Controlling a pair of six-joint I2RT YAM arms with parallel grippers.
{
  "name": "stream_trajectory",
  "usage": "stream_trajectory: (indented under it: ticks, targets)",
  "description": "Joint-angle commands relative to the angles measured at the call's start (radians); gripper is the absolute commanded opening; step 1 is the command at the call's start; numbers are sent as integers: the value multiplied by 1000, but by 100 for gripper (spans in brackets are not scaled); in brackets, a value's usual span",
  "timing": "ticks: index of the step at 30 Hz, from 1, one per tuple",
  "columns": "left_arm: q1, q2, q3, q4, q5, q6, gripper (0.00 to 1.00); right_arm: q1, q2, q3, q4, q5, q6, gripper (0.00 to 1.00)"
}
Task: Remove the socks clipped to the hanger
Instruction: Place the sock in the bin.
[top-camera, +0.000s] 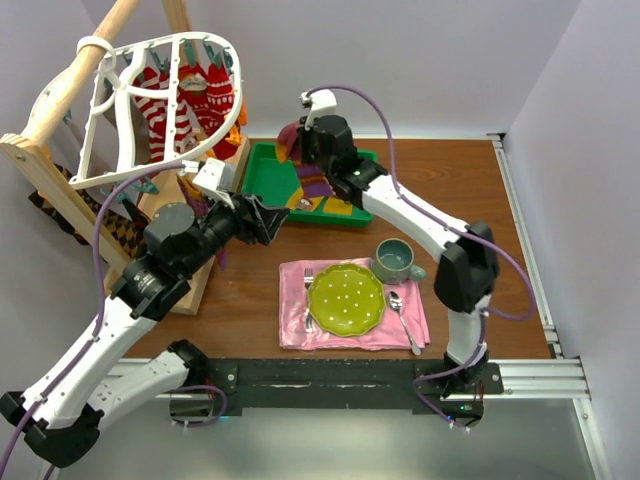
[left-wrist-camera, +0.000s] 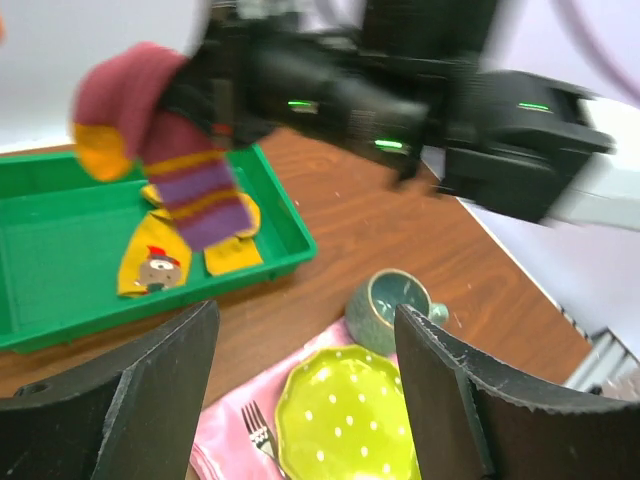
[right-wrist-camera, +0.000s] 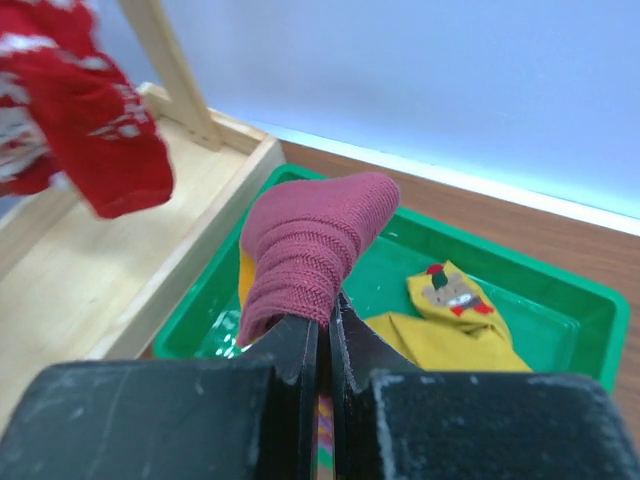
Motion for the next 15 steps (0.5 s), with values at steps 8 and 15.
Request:
stream_trajectory:
  ticks: [8,15]
  targets:
    - [5,-6,36,-17,95,60,75,1,269,74,1,-169,2,58]
    - [5,-13,44,-15,80,60,75,-1,183,57,-54,-173,-30,73]
